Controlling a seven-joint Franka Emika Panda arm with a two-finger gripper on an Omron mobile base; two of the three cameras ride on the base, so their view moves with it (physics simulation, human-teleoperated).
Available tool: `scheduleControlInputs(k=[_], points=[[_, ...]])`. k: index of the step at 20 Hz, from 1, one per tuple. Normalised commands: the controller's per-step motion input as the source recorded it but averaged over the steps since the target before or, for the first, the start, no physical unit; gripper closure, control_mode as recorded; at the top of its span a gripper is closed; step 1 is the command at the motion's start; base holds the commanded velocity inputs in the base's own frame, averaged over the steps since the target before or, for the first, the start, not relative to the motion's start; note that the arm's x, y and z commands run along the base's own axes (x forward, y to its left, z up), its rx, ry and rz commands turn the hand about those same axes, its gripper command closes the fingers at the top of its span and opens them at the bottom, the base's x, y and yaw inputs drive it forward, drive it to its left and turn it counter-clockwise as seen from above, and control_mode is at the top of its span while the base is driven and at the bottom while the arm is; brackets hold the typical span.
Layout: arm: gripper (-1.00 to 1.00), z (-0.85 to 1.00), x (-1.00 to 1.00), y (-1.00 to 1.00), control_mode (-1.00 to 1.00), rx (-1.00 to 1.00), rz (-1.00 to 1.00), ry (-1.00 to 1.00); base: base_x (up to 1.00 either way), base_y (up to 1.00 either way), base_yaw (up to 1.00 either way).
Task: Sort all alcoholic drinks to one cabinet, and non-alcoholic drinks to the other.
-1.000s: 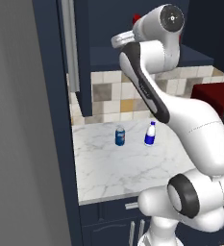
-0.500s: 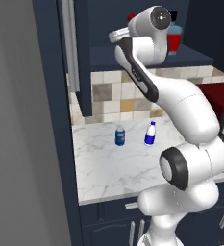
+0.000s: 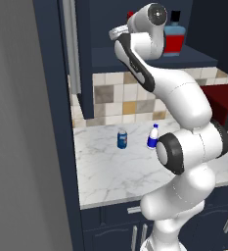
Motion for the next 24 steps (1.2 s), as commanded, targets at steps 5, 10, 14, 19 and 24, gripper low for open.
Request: scheduleControlInputs(k=[5, 10, 14, 19, 24], points=[[1.00, -0.53, 0.39, -0.04, -1.00, 0.00, 0.00, 0.12, 0.00, 0.00, 0.00], [1.00, -0.61, 0.34, 0.00, -1.00, 0.00, 0.00, 0.11, 0.00, 0.00, 0.00], [-1.00, -0.63, 0.24, 0.00, -1.00, 0.00, 0.00, 0.07, 0.00, 0.00, 0.00], [-1.00, -0.35, 0.27, -0.02, -1.00, 0.00, 0.00, 0.01, 0.00, 0.00, 0.00], [-1.00, -0.11, 0.29, -0.09, -1.00, 0.00, 0.00, 0.00, 0.00, 0.00, 0.00]])
